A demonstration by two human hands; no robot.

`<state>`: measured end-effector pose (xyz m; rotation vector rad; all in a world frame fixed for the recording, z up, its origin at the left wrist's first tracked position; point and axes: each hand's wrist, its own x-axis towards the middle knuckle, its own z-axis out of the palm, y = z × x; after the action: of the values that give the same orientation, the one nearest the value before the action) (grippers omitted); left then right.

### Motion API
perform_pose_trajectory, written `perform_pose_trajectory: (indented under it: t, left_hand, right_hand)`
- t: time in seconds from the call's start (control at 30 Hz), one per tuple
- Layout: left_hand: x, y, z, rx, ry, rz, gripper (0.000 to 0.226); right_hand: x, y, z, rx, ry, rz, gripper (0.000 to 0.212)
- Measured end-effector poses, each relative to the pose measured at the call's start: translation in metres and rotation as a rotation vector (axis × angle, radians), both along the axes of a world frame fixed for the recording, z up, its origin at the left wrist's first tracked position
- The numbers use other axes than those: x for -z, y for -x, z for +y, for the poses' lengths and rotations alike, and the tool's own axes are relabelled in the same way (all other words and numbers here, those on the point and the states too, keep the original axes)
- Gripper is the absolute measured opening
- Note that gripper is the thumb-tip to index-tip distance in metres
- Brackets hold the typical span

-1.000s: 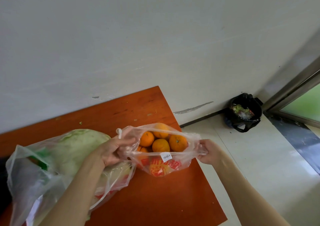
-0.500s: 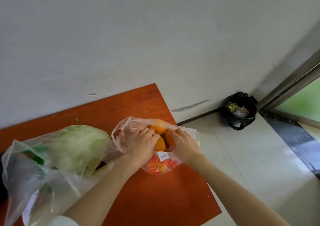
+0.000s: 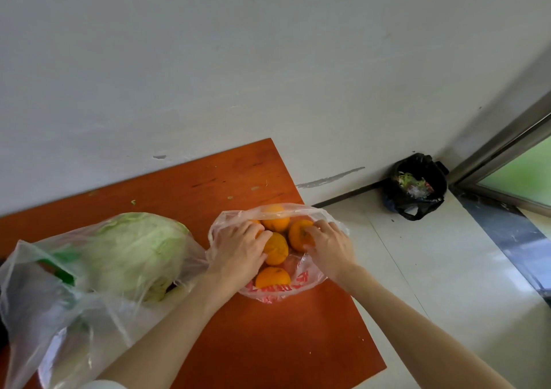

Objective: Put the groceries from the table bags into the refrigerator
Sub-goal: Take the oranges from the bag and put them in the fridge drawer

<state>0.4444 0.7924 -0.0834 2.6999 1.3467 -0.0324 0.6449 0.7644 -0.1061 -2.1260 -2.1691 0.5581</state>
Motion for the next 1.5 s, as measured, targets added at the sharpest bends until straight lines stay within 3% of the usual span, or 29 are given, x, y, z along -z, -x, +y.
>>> perform_pose_trajectory:
  t: [0.1, 0.33, 0.53, 0.73, 0.97, 1.07, 1.17, 1.3, 1.5]
  left_hand:
    - [0.009, -0.015, 0.003, 0.062, 0.046, 0.050, 0.039]
    - [0.019, -0.037, 0.000, -0.074, 0.227, 0.062, 0.055]
    - [0.027, -0.044, -0.003, -0.146, 0.241, 0.060, 0.056]
    - [0.027, -0.036, -0.004, -0.174, 0.246, 0.033, 0.055]
    - [-0.013, -0.022, -0.011, -0.217, 0.203, -0.200, 0.061]
    - [-0.030, -0.028, -0.017, -0.241, 0.392, -0.572, 0.059]
    - [-0.049, -0.046, -0.029, -0.190, 0.601, -0.792, 0.052]
    - [-0.062, -0.077, -0.060, -0.123, 0.855, -0.880, 0.045]
    - [-0.087, -0.137, -0.153, 0.076, 1.077, -0.833, 0.063]
  right_hand:
    - [0.002, -0.001, 0.007, -0.079, -0.066, 0.010, 0.035]
    - [0.027, 0.002, 0.019, -0.151, 0.101, -0.109, 0.073]
    - [0.031, 0.004, 0.023, -0.138, 0.102, -0.121, 0.079]
    - [0.016, 0.002, 0.000, -0.111, 0.011, 0.030, 0.078]
    - [-0.033, -0.003, -0.050, 0.207, -0.146, 0.278, 0.076]
    - [-0.048, -0.007, -0.081, 0.372, -0.214, 0.318, 0.072]
    - [-0.058, -0.015, -0.121, 0.553, -0.223, 0.327, 0.074]
    - [-0.074, -0.027, -0.186, 0.757, -0.234, 0.287, 0.080]
    - [-0.102, -0.046, -0.310, 1.031, -0.370, 0.250, 0.081]
